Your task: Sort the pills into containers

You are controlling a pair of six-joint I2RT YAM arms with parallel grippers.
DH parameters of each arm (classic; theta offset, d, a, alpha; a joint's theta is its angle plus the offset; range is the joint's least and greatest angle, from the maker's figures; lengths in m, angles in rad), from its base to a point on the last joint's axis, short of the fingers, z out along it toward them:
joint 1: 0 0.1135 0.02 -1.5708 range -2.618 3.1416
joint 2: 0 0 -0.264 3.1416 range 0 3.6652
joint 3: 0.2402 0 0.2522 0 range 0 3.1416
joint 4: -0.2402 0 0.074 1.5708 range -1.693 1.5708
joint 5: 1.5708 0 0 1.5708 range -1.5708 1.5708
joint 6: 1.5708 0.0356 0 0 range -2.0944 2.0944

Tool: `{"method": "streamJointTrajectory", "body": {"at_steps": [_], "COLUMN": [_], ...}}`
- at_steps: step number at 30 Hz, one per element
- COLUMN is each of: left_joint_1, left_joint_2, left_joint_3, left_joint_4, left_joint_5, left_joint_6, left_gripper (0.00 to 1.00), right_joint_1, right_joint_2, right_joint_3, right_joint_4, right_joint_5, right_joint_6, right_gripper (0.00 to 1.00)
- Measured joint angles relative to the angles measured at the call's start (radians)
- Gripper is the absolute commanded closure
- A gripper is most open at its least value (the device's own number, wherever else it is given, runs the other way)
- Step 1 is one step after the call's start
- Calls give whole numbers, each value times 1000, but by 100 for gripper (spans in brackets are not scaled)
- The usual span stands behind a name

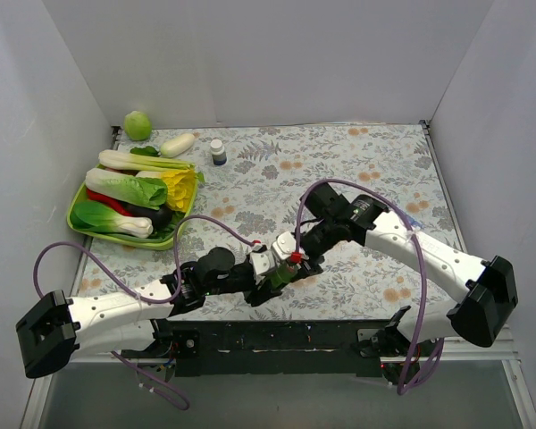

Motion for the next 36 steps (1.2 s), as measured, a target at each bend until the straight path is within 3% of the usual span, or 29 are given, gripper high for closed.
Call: {"method": "streamJointTrajectory", "body": {"at_steps": [3,10,17,22,32,35,36], "left_joint_1": [0,0,0,0,0,0,0], "left_joint_2": [0,-21,-41,-31,-8,-8,-8], "left_joint_3": [-3,-29,-29,-28,-22,-21,-21], "left_joint_4": [2,-5,5,7,6,6,6], "left_joint_5": [3,0,-26,-38,-55,-60,-60], "left_joint_6": [0,-27,-77,-97,-97,-97,-97], "left_gripper": [100,100,100,100,100,100,100], "right_joint_1": [-6,-95,-111,-98,-69,-51,-47], "right_joint_2": [-1,-52,-121,-125,-125,-124,-124], "right_joint_3": [2,16,-75,-194,-216,-217,-217], "right_joint_4": [27,101,340,394,452,448,447], "right_joint_5": [-26,-106,-90,14,134,144,146], "right_joint_6": [73,316,912,1152,1266,1263,1260], "right_gripper": [17,12,11,11,17,22,28]}}
